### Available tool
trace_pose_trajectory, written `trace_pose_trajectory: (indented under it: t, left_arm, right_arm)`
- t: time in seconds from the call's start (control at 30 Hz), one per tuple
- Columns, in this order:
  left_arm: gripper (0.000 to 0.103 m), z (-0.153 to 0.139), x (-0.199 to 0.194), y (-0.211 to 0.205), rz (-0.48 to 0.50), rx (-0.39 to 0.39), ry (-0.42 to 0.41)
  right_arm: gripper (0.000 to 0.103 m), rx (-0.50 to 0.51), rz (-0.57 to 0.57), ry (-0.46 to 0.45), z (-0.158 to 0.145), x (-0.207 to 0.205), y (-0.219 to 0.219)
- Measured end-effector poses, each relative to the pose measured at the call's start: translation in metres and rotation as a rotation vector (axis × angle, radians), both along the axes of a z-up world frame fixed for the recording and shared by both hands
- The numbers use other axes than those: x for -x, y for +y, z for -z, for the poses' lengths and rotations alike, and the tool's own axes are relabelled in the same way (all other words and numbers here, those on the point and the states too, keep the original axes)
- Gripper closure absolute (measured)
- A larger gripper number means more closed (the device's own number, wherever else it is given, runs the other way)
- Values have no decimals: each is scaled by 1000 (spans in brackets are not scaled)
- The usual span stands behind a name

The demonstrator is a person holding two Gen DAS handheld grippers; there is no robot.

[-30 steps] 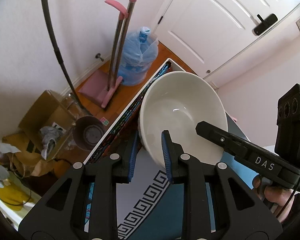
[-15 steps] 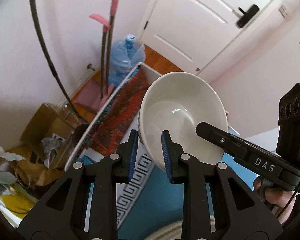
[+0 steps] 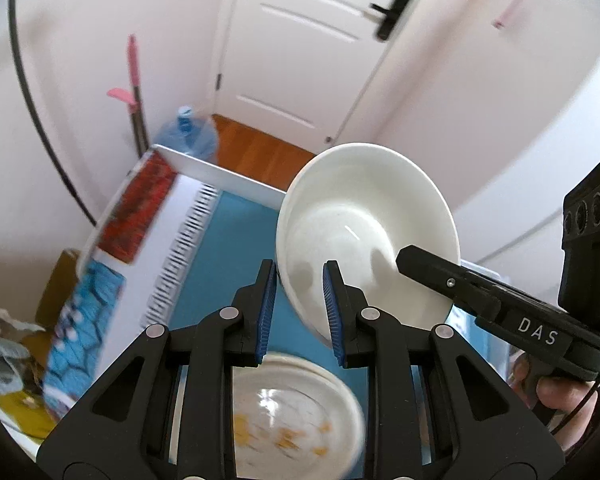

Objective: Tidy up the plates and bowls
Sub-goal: 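Carry the white bowl with the right gripper and lower it into the cream bowl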

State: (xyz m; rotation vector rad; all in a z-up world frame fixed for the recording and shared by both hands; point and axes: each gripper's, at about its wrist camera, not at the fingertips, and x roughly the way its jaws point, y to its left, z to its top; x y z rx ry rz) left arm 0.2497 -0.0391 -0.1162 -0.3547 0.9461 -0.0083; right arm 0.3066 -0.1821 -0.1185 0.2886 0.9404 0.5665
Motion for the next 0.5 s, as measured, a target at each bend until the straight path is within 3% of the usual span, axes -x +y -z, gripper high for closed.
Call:
trace_pose_trajectory:
  t: [0.2,0.5]
  left_arm:
    - [82,-5,37,-82,46,23,6]
    - [82,16,78,-191,154,62,65]
  right_arm:
    - [82,33,42,-32,-10,60,-77]
    - [82,68,137,4,9,127,-178]
